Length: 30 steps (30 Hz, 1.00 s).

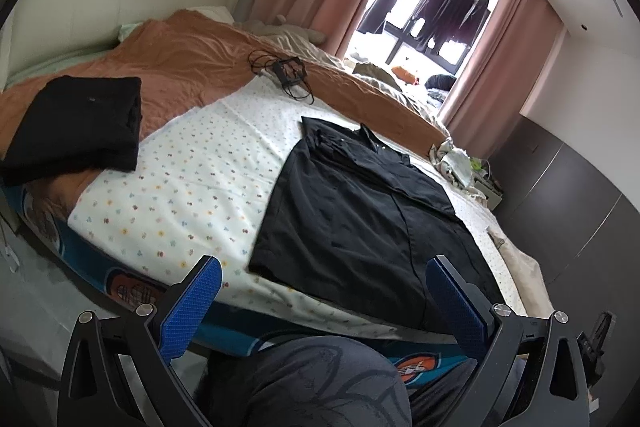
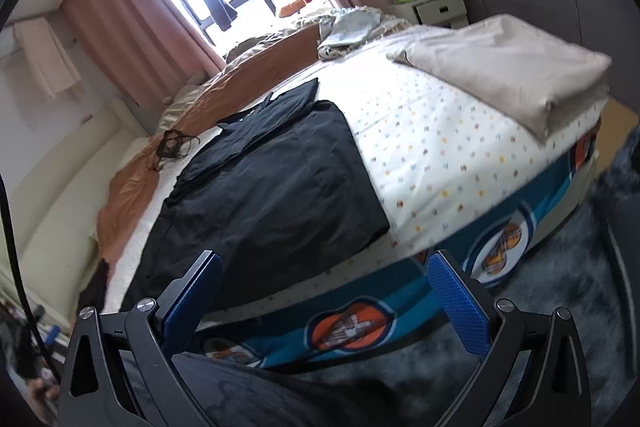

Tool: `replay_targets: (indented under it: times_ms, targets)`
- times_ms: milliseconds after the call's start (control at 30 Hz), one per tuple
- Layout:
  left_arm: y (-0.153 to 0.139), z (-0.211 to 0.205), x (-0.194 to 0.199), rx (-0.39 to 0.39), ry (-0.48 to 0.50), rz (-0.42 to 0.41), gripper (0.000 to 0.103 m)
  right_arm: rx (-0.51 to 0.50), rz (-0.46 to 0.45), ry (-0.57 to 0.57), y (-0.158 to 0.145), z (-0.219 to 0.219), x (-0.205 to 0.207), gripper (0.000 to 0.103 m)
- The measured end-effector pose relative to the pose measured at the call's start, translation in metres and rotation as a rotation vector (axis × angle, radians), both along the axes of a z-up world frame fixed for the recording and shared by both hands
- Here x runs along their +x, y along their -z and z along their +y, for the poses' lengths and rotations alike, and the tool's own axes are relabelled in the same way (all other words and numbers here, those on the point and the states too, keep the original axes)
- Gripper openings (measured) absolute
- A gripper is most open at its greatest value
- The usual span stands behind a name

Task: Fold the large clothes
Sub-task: 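Move both grippers to the jacket's long side edge and close on it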

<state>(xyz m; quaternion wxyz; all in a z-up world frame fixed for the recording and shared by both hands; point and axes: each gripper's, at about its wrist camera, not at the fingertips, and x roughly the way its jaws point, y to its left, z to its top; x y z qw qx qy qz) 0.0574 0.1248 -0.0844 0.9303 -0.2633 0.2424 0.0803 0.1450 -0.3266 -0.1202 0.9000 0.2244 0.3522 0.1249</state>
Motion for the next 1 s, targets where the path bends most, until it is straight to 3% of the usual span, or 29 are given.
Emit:
replay_targets:
  times_ms: [133, 200, 400, 500, 667, 767, 1000]
  targets:
    - [0.006, 0.003, 0.004, -0.035, 0.013, 0.020, 0.096, 0.053, 0.002, -0.006, 0.012, -0.007, -0.007, 0.099]
    - [0.010, 0.005, 0.010, -0.060, 0.026, 0.047, 0.090, 0.080, 0.021, -0.011, 0.020, -0.009, -0.006, 0.092]
    - [0.027, 0.013, 0.028, -0.092, 0.040, 0.076, 0.087, 0.150, 0.069, -0.008, 0.043, -0.012, 0.010, 0.086]
    - [0.046, 0.022, 0.038, -0.153, 0.049, 0.112, 0.079, 0.167, 0.105, -0.032, 0.057, -0.008, 0.021, 0.074]
    - [0.076, 0.038, 0.059, -0.204, 0.043, 0.166, 0.072, 0.201, 0.098, -0.024, 0.073, -0.004, 0.038, 0.073]
    - [0.092, 0.048, 0.072, -0.254, 0.051, 0.194, 0.064, 0.198, 0.114, -0.033, 0.080, 0.002, 0.051, 0.067]
    - [0.118, 0.068, 0.101, -0.308, 0.044, 0.258, 0.063, 0.187, 0.130, -0.021, 0.090, 0.007, 0.084, 0.066]
